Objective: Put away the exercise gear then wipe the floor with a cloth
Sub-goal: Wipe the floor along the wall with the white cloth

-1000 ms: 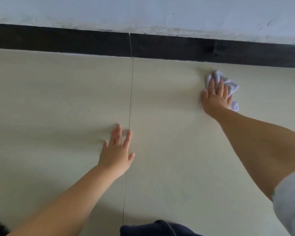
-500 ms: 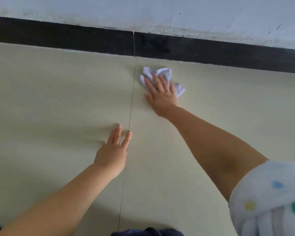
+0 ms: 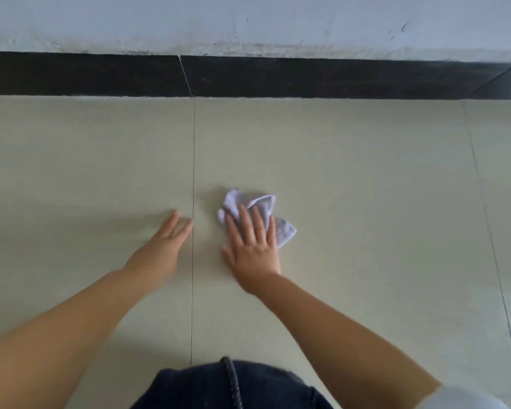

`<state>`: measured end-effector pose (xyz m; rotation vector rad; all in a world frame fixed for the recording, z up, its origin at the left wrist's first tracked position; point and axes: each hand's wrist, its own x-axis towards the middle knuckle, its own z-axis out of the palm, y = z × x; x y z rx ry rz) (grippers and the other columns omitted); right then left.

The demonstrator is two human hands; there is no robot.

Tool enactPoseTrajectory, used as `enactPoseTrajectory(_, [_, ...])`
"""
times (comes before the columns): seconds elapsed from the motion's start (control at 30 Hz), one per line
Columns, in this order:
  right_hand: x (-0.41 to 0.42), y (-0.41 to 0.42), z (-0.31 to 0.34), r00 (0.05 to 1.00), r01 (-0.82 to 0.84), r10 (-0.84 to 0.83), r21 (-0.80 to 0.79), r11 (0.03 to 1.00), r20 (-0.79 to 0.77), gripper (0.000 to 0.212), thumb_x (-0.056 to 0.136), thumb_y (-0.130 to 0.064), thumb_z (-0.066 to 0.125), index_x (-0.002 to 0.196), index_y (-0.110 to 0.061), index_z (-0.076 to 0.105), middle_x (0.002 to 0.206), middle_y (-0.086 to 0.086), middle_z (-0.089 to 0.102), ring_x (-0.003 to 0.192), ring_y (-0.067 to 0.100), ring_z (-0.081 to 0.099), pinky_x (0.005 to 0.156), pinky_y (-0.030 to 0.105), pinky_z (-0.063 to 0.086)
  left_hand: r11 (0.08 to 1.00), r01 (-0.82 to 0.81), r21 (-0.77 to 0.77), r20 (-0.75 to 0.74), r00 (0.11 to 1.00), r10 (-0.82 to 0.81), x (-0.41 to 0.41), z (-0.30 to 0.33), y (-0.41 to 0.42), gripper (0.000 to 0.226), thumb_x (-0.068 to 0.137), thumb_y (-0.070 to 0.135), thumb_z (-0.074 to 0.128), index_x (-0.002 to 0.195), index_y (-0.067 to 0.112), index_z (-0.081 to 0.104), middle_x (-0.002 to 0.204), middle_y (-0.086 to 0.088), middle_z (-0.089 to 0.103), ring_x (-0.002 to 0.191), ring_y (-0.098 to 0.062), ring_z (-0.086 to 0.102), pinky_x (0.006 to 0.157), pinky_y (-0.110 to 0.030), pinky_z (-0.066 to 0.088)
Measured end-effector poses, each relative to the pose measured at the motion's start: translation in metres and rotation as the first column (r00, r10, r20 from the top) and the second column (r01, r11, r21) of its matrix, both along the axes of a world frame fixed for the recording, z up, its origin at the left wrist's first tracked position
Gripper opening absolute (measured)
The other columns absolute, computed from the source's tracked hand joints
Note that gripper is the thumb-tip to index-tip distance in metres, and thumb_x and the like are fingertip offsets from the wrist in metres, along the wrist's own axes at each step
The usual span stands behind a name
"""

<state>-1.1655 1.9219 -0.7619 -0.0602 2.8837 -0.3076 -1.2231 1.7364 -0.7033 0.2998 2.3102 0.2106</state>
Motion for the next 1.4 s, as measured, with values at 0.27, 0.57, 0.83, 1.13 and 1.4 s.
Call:
enactPoseTrajectory(0.27, [0.003, 0.141, -0.001, 0.99, 0.133, -0.135, -0.044, 0.99, -0.043, 0.056, 0.095, -0.046, 0.021, 0.148, -0.029, 0.028, 0.157, 0.002, 0.024, 0.145, 0.027, 0.019, 0.115, 0.054, 0.018, 0.989, 0.052, -0.139, -0.092, 0.994, -0.065, 0.008, 0.002, 0.012, 0.076, 0.089, 0.001, 0.041, 0.152, 0.02, 0.004, 0.159, -0.006, -0.013, 0.148, -0.024, 0.004, 0.115, -0.039, 0.021])
enactPoseTrajectory(0.57, [0.039, 0.11, 0.002, 0.679, 0.734, -0.733, -0.002, 0.68, 0.042, 0.061, 0.091, -0.04, 0.03, 0.15, -0.024, 0.025, 0.157, 0.01, 0.021, 0.145, 0.034, 0.016, 0.113, 0.057, 0.011, 0.989, -0.037, -0.141, -0.091, 0.996, 0.025, 0.01, -0.011, 0.039, 0.065, 0.094, 0.011, 0.039, 0.148, 0.0, 0.005, 0.158, -0.015, -0.01, 0.147, -0.026, -0.007, 0.117, -0.045, 0.019])
enactPoseTrajectory(0.83, [0.116, -0.024, -0.002, 0.867, -0.481, 0.486, -0.074, 0.874, 0.108, 0.053, 0.093, -0.049, 0.027, 0.144, -0.036, 0.036, 0.155, -0.006, 0.028, 0.145, 0.021, 0.018, 0.117, 0.046, 0.009, 0.974, -0.024, -0.224, -0.091, 0.996, 0.004, 0.005, -0.006, 0.042, 0.064, 0.095, 0.014, 0.041, 0.149, 0.008, 0.008, 0.159, -0.01, -0.008, 0.148, -0.023, -0.003, 0.115, -0.047, 0.022])
enactPoseTrajectory(1.13, [0.112, 0.248, 0.031, 0.518, 0.826, -0.816, 0.099, 0.556, 0.257, 0.058, 0.1, -0.043, 0.021, 0.152, -0.029, -0.003, 0.16, 0.003, -0.009, 0.147, 0.023, -0.012, 0.118, 0.048, -0.004, 0.979, 0.126, -0.163, 0.011, 0.992, -0.126, 0.023, 0.001, 0.103, 0.068, 0.096, 0.015, 0.037, 0.151, 0.031, 0.0, 0.157, -0.006, -0.023, 0.146, -0.029, -0.012, 0.114, -0.054, 0.015])
enactPoseTrajectory(1.4, [0.116, 0.006, 0.01, 0.972, 0.182, -0.174, -0.037, 0.983, 0.158, 0.061, 0.088, -0.051, 0.031, 0.143, -0.029, 0.04, 0.151, 0.006, 0.035, 0.142, 0.033, 0.015, 0.108, 0.061, 0.026, 0.968, 0.182, -0.174, -0.015, 0.982, -0.187, 0.022, -0.002, 0.092, 0.07, 0.095, 0.017, 0.039, 0.151, 0.033, 0.001, 0.158, -0.004, -0.021, 0.147, -0.025, -0.008, 0.114, -0.053, 0.019])
